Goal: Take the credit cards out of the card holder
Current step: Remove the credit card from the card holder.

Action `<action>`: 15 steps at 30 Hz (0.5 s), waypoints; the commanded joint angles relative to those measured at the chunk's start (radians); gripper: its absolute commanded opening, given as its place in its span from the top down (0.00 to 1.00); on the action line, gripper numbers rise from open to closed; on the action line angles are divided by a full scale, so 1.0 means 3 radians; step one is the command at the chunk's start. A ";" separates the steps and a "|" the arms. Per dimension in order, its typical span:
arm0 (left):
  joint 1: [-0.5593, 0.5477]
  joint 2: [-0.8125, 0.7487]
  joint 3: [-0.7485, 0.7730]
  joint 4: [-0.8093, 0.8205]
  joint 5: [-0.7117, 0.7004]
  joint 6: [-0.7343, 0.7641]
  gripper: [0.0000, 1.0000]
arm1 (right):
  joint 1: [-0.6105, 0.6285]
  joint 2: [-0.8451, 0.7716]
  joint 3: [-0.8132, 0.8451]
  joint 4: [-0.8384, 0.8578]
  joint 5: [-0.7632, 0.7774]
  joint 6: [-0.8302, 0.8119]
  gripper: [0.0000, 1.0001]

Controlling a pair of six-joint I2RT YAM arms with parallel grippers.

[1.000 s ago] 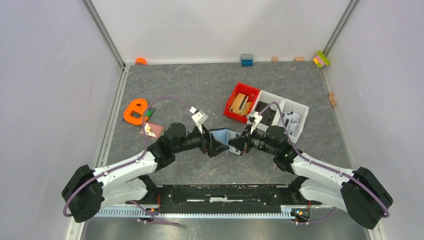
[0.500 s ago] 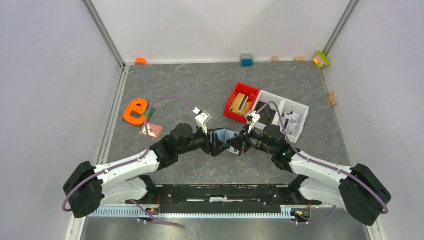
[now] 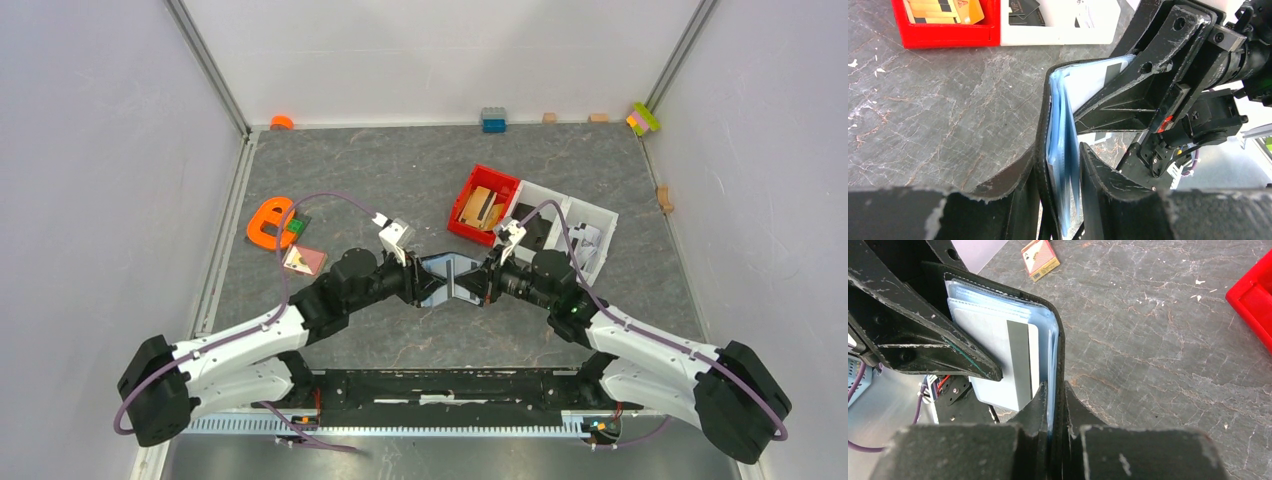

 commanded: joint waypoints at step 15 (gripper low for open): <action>0.0082 -0.0199 0.0020 0.0088 0.0212 0.0059 0.76 | -0.0144 -0.0059 0.0196 -0.0013 -0.0342 -0.0138 1.00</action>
